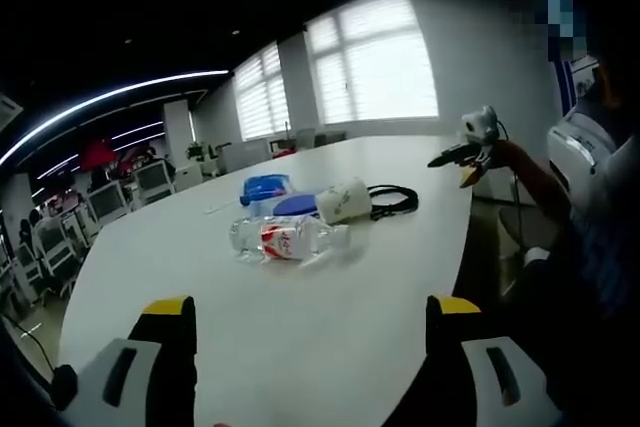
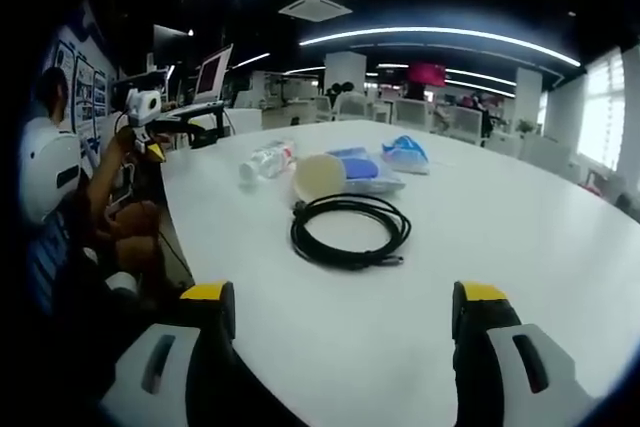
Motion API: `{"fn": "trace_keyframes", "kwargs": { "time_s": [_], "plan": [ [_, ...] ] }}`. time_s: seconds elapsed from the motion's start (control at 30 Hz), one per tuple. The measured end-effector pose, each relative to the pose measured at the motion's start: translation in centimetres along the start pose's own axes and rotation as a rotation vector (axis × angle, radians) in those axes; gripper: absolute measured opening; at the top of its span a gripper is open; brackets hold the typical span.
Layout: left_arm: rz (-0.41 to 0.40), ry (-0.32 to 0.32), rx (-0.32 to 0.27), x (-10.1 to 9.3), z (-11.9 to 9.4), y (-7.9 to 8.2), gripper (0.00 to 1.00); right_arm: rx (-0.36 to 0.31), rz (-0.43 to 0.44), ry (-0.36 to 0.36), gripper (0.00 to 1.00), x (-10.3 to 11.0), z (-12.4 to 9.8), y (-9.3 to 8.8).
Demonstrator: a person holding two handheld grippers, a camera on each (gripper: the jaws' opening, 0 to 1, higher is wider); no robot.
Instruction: Arrange the tabletop items into an orderly group along one side of the table until the central work area is clear of visible clutter.
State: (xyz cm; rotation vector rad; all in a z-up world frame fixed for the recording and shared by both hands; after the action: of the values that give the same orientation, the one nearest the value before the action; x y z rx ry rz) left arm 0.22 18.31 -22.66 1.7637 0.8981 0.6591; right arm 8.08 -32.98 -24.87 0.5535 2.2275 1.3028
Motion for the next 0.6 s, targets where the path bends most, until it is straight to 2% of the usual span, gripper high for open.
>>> {"fn": "trace_keyframes", "kwargs": {
  "time_s": [0.6],
  "plan": [
    [0.001,-0.007,-0.004,0.19,0.73,0.2,0.93,-0.015,0.002,0.027,0.86,0.58,1.01,0.24]
  ]
}}
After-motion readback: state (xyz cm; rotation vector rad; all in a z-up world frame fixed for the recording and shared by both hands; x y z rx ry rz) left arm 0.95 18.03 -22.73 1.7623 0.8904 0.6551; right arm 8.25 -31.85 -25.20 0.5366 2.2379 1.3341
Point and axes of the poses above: the point that each gripper's makers call its tool centre point, and the gripper's own axes: z roughly forward along the fingers, x roughly to its left, y roughly out of its top, the point moved 10 cm from there along -z, roughly backward along the fingers, and after that the axes turned 9 degrees about -z, right-handed, at the moved point
